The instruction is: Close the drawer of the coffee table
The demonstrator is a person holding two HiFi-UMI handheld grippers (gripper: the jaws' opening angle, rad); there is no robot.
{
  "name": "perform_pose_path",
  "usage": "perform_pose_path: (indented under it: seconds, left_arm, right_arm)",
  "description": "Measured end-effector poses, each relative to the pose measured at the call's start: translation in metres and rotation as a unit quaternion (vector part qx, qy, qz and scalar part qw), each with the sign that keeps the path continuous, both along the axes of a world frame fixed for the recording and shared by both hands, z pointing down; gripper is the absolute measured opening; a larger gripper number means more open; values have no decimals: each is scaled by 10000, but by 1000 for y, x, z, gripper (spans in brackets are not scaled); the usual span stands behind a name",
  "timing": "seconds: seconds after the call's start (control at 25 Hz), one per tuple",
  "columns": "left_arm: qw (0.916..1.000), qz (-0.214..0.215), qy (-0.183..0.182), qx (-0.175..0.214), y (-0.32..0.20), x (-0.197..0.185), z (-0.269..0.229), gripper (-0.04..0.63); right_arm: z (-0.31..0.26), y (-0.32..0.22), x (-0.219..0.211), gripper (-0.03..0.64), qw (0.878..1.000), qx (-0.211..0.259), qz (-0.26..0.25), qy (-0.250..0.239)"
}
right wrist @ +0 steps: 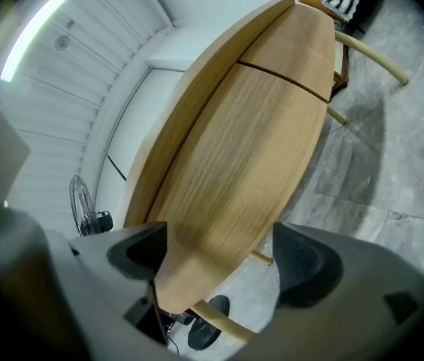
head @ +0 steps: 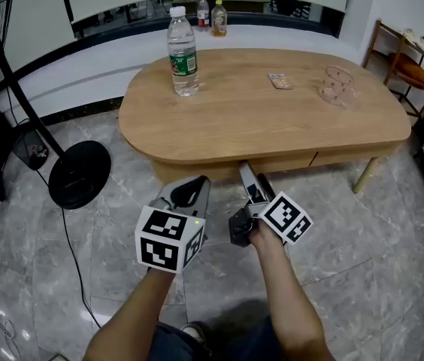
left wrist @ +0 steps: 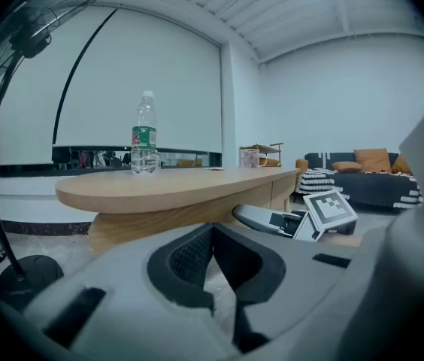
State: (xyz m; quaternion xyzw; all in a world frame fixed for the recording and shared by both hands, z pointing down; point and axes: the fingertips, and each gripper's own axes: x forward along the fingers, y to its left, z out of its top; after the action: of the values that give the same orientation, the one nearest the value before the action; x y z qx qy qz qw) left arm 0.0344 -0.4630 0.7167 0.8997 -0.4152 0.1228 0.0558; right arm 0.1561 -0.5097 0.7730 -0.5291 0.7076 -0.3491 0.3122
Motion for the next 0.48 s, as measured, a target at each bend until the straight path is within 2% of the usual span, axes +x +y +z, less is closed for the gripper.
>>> perform_pose_path:
  seconds: [0.16, 0.28, 0.36, 0.48]
  left_arm:
    - [9998, -120, -129, 126, 17, -2, -9, 2]
    - [9989, -256, -218, 333, 27, -8, -28, 2]
    - [9982, -195, -354, 443, 32, -9, -43, 2]
    - [9987, -211, -327, 337, 36, -19, -71, 2]
  right_arm:
    - [-10, 24, 0, 398, 9997, -55, -85, 225]
    - [-26, 44, -1, 365, 9979, -101, -229, 604]
    - [-42, 55, 0, 334, 9952, -158, -324, 915]
    - [-71, 68, 5, 317, 9905, -294, -356, 1299]
